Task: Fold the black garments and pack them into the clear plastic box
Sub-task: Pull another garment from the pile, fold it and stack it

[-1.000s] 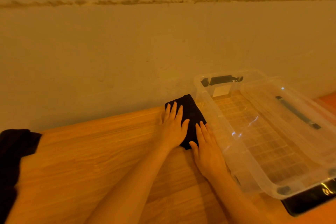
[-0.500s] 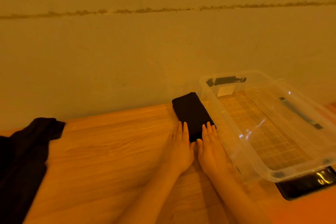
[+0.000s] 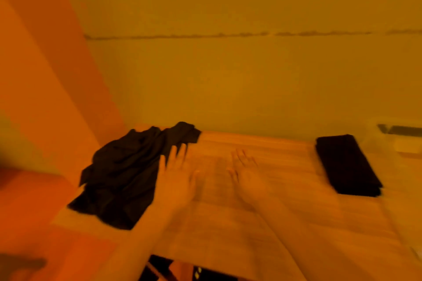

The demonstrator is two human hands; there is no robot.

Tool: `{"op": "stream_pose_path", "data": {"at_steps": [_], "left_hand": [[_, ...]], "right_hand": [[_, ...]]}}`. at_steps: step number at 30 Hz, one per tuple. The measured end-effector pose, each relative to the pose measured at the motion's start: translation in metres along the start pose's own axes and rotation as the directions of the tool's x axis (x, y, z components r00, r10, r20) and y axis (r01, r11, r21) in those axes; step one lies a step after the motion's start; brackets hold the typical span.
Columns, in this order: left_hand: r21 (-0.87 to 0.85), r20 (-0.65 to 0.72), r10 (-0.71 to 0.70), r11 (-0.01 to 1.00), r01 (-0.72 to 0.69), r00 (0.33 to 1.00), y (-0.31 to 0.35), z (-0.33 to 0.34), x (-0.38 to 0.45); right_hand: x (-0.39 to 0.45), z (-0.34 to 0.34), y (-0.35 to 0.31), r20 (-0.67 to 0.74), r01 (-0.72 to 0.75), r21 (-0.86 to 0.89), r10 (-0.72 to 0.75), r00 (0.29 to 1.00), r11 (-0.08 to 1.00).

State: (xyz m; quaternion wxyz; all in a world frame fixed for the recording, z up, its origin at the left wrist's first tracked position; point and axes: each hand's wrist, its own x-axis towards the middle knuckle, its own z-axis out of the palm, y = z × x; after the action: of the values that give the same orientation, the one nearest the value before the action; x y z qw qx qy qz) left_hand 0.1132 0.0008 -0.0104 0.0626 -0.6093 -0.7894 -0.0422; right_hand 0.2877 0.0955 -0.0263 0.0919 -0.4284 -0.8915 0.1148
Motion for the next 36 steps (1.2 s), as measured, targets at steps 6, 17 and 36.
{"op": "stream_pose_path", "data": {"at_steps": [6,17,36], "left_hand": [[-0.060,0.014,-0.253,0.965,0.254,0.967,-0.115,0.007,-0.011],[-0.347,-0.097,-0.243,0.917,0.196,0.965,-0.148,0.065,-0.019],[-0.687,-0.123,-0.196,0.724,0.060,0.973,-0.038,0.044,-0.041]], "right_hand": [[0.060,0.018,-0.096,0.199,0.253,-0.030,-0.242,0.950,0.967],[0.078,0.079,-0.122,0.302,0.308,0.146,-0.339,0.891,0.940],[0.036,-0.001,-0.035,-0.029,-0.148,0.686,0.230,0.973,0.713]]}}
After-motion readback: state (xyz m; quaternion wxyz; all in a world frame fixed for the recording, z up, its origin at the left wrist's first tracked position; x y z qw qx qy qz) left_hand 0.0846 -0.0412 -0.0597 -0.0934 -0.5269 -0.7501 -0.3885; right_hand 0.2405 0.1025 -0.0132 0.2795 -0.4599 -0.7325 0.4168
